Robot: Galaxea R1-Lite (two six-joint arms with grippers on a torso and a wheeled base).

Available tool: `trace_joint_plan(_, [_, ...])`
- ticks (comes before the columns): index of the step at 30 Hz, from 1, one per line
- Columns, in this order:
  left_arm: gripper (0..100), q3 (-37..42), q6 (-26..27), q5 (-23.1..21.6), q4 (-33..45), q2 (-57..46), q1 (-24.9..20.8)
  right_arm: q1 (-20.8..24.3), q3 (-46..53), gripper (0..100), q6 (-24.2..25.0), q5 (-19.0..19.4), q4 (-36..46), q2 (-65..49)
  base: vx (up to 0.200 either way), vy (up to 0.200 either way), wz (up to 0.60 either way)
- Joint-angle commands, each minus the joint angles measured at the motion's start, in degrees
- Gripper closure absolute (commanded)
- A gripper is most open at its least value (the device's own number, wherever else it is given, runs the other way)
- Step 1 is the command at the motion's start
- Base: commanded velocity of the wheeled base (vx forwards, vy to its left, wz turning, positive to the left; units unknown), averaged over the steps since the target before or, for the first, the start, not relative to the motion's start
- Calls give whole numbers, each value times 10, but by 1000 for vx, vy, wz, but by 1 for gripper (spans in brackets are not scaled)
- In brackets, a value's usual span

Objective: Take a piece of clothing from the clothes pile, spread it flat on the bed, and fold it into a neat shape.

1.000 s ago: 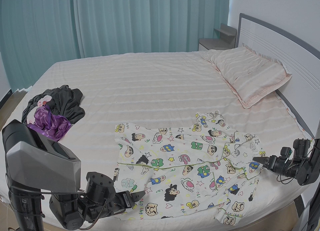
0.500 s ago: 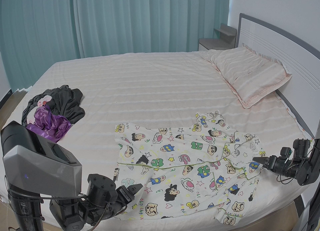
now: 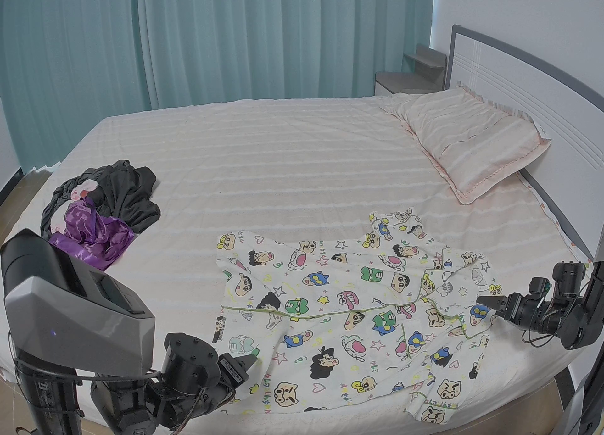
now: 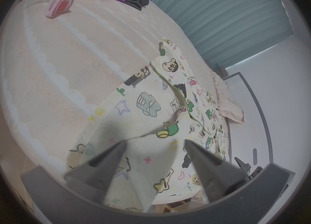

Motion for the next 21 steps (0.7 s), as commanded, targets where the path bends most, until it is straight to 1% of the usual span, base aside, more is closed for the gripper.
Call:
trace_joint_plan(1, [100,-2,0,8,0,-1,4,0,0,0,0,1,0,1,0,0,0])
trace_joint_plan(8, [100,-4,2,11,0,-19,6,0,0,0,0,1,0,0,0,0,0])
trace_joint_plan(13, [100,-4,18,22,-1,-31,7,0,0,0,1,1,0,0,0,0,0])
trace_joint_plan(14, [100,-3,56,28,-1,-37,10,0,0,0,1,1,0,0,0,0,0])
trace_joint_plan(18, [100,-5,132,29,-1,-57,19,0,0,0,0,1,0,0,0,0,0])
trace_joint_plan(21, [100,-16,201,28,-1,-64,37,-1,0,0,1,1,0,-1,0,0,0])
